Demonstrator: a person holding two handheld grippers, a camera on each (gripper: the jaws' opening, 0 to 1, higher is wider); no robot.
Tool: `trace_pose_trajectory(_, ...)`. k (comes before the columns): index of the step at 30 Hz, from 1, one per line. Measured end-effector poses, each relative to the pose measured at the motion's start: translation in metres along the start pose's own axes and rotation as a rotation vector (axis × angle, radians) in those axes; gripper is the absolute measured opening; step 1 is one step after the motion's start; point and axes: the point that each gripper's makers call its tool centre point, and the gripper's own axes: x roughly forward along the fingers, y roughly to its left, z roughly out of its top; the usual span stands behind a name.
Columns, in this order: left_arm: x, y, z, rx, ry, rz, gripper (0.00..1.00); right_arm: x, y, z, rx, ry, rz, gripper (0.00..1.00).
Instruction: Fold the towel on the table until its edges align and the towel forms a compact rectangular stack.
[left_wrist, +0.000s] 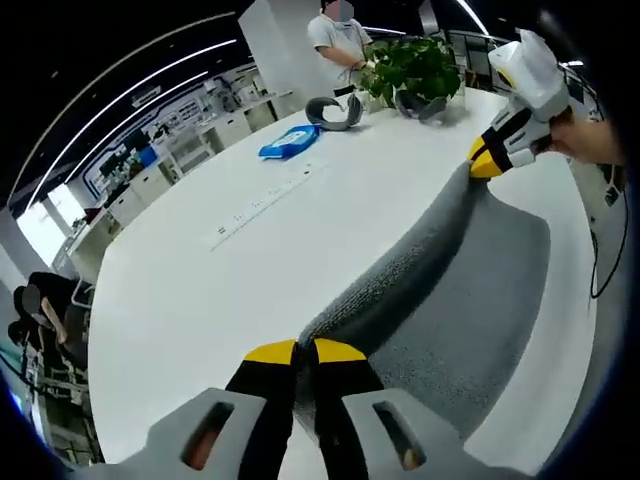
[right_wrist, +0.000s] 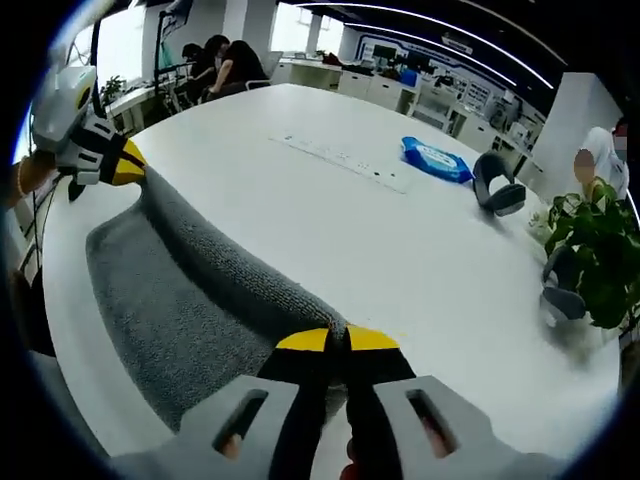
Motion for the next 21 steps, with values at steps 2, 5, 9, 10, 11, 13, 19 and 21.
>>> trace_pose_trajectory(2,0.001,0.002,0.001,-0.012,-0.01,0.007,0.12,0.0,0.0,0.0,0.004,0.0,-0.002,0.06)
trace_pose_trajectory(5,-0.004,0.005,0.005,-0.041,-0.048,0.003,0.2,-0.004,0.006,-0.002,0.008,-0.012,-0.004,0.11)
trace_pose_trajectory(9,-0.009,0.008,0.006,-0.036,-0.072,0.02,0.21,-0.012,0.014,-0.007,0.028,-0.02,-0.003,0.15)
trace_pose_trajectory(10,-0.008,0.007,0.004,-0.038,-0.069,0.011,0.21,-0.017,0.018,-0.008,0.041,-0.029,0.001,0.16)
trace_pose_trajectory(11,-0.008,0.005,0.002,-0.044,-0.055,0.002,0.21,-0.019,0.021,-0.009,0.049,-0.03,0.008,0.16)
trace_pose_trajectory(13,-0.007,0.001,-0.005,-0.048,-0.037,-0.008,0.19,-0.025,0.028,-0.013,0.055,-0.03,0.014,0.16)
trace_pose_trajectory(19,0.0,-0.024,-0.027,-0.028,0.049,-0.071,0.11,-0.04,0.048,-0.034,0.127,-0.01,0.042,0.1)
trace_pose_trajectory(21,0.001,-0.029,-0.033,-0.013,0.068,-0.075,0.11,-0.042,0.056,-0.046,0.141,0.021,0.054,0.1)
